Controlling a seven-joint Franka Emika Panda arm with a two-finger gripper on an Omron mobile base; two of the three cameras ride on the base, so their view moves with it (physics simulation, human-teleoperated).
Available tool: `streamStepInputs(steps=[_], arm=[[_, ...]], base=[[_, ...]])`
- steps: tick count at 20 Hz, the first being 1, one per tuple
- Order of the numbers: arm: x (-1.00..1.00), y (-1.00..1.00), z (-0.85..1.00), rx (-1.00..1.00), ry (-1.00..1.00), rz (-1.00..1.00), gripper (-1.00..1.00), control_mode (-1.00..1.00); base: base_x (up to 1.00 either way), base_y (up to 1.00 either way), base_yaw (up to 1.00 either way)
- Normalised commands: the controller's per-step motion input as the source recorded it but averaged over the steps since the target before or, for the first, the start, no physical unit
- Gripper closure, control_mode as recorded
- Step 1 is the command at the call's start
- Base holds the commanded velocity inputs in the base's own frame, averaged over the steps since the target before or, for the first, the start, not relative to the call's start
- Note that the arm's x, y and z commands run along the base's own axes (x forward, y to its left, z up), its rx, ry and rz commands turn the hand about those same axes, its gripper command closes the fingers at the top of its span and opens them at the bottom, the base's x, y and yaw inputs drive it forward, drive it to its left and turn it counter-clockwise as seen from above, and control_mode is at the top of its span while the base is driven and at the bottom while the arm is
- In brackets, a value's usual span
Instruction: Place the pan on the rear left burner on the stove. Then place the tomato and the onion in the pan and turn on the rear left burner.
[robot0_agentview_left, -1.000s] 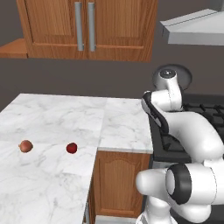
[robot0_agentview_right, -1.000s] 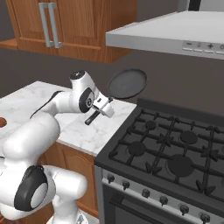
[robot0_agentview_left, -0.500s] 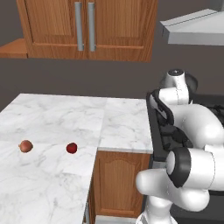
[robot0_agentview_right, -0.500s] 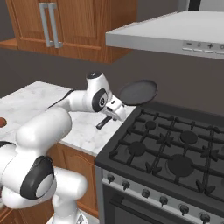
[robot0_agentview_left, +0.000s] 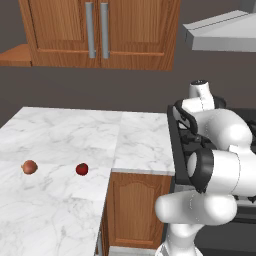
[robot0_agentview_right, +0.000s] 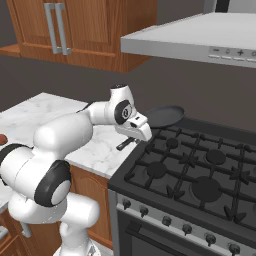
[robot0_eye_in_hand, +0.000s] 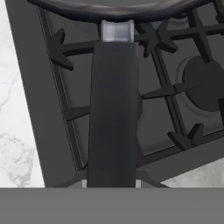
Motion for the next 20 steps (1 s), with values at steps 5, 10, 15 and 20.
streamStepInputs(steps=[5, 10, 15, 20], arm=[[0.0, -0.57, -0.25, 0.07, 0.08, 0.08, 1.0, -1.0], [0.0, -0.45, -0.22, 0.11, 0.01, 0.18, 1.0, -1.0], [0.0, -0.37, -0.14, 0.2, -0.05, 0.28, 1.0, -1.0], [0.0, -0.45, -0.03, 0.21, -0.12, 0.31, 1.0, -1.0]], base=[[0.0, 0.0, 0.0], [0.0, 0.0, 0.0], [0.0, 0.0, 0.0], [0.0, 0.0, 0.0]])
